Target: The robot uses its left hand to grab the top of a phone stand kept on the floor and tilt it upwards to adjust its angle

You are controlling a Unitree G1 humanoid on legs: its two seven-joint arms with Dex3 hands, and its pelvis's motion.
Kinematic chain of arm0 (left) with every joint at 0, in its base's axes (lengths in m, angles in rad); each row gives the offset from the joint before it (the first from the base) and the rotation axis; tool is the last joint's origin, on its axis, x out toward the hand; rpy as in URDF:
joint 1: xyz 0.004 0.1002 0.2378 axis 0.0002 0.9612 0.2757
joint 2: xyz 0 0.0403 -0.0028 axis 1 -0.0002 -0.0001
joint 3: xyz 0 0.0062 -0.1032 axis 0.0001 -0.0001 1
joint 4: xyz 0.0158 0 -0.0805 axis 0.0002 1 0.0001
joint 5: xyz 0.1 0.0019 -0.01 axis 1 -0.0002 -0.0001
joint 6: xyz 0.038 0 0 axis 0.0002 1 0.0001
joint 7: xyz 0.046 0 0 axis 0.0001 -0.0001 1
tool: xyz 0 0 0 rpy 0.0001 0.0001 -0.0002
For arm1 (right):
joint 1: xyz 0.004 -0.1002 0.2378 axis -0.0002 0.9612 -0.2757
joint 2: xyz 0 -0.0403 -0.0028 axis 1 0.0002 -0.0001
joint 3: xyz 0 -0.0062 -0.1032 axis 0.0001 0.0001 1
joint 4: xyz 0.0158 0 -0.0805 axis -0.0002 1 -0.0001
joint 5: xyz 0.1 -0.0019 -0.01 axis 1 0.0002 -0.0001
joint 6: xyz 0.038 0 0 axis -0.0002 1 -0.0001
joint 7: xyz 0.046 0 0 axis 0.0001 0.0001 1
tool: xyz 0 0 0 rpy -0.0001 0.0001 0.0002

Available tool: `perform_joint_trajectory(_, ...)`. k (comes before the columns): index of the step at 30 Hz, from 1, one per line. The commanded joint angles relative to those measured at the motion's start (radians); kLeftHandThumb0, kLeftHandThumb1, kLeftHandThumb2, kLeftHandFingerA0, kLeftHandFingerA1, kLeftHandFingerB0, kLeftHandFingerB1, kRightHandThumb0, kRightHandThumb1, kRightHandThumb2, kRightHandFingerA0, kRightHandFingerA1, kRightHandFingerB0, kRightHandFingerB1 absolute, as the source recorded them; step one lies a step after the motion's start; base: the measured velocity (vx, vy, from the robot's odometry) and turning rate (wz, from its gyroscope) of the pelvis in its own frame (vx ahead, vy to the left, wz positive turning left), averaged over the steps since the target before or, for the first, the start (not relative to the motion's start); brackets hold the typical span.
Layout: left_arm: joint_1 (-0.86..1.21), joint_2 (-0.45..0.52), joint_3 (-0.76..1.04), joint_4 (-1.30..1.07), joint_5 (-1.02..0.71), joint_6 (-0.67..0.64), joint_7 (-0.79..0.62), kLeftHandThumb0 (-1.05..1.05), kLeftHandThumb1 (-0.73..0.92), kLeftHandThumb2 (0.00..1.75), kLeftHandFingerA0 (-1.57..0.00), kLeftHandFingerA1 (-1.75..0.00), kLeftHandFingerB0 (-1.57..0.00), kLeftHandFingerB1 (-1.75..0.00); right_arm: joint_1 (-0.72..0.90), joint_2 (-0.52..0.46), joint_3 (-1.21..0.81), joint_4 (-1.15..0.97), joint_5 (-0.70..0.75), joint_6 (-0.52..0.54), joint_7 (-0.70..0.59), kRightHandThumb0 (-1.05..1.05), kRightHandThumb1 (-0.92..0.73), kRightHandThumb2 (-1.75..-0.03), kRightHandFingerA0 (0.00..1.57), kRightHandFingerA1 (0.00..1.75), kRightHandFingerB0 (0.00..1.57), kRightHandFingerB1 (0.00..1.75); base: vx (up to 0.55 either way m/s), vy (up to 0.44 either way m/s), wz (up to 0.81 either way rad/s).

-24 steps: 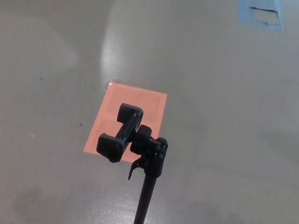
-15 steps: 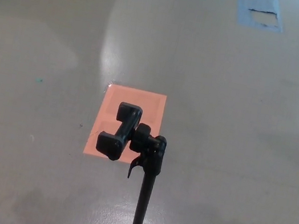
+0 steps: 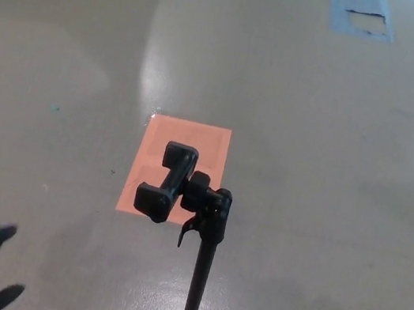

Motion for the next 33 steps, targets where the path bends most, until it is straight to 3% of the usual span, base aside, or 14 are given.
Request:
perform_joint_trajectory(1,-0.005,0.151,-0.027,-0.311,0.133,-0.143,0.028,-0.74,0.48,0.87,0.00,-0.16,0.00,-0.15,-0.014,-0.029,0.005,0.004,-0.014,-0.004,0.002,-0.34,-0.50,-1.03,0.02,0.49,0.00,0.47,0.00,0.000,0.00)
perform_joint_trajectory(6,-0.018,0.194,-0.025,-0.424,0.164,-0.160,0.027,-0.73,0.46,0.87,-0.01,-0.18,0.00,-0.17,-0.018,-0.030,0.004,0.008,-0.015,-0.007,0.002,-0.34,-0.49,-1.02,0.02,0.49,0.00,0.47,0.00,0.000,0.00)
perform_joint_trajectory(8,-0.029,0.213,-0.025,-0.481,0.178,-0.157,0.016,-0.82,0.51,0.85,-0.03,-0.06,0.00,-0.08,-0.022,-0.030,0.003,0.007,-0.014,-0.006,0.001,-0.34,-0.50,-1.03,0.03,0.49,0.00,0.47,0.00,0.000,0.00)
perform_joint_trajectory(10,-0.042,0.229,-0.024,-0.539,0.186,-0.155,0.002,-0.83,0.53,0.86,-0.03,-0.05,0.00,-0.07,-0.028,-0.032,0.006,0.006,-0.018,-0.002,0.001,-0.34,-0.50,-1.03,0.03,0.49,0.00,0.47,0.00,0.000,0.00)
perform_joint_trajectory(13,-0.057,0.248,-0.024,-0.615,0.207,-0.141,-0.012,-0.78,0.50,0.88,-0.01,-0.12,0.00,-0.15,-0.033,-0.031,0.006,0.006,-0.017,-0.006,0.001,-0.34,-0.50,-1.02,0.03,0.49,0.00,0.47,0.00,0.000,0.00)
perform_joint_trajectory(20,-0.084,0.272,-0.036,-0.711,0.238,-0.125,-0.034,-0.75,0.49,0.87,-0.01,-0.17,0.00,-0.15,-0.042,-0.031,0.007,0.013,-0.021,0.002,0.003,-0.34,-0.50,-1.02,0.02,0.49,0.00,0.47,0.00,0.000,0.00)
perform_joint_trajectory(24,-0.114,0.280,-0.057,-0.727,0.291,-0.119,-0.034,-0.87,0.56,0.87,-0.02,-0.02,0.00,-0.08,-0.044,-0.033,0.003,0.014,-0.019,0.000,0.007,-0.34,-0.50,-1.02,0.02,0.49,0.00,0.47,0.00,0.000,0.00)
perform_joint_trajectory(33,-0.139,0.292,-0.081,-0.785,0.363,-0.116,-0.045,-0.89,0.57,0.88,0.00,0.00,0.00,-0.06,-0.048,-0.033,0.002,0.014,-0.021,0.002,0.018,-0.34,-0.50,-1.02,0.02,0.49,0.00,0.47,0.00,0.000,0.00)
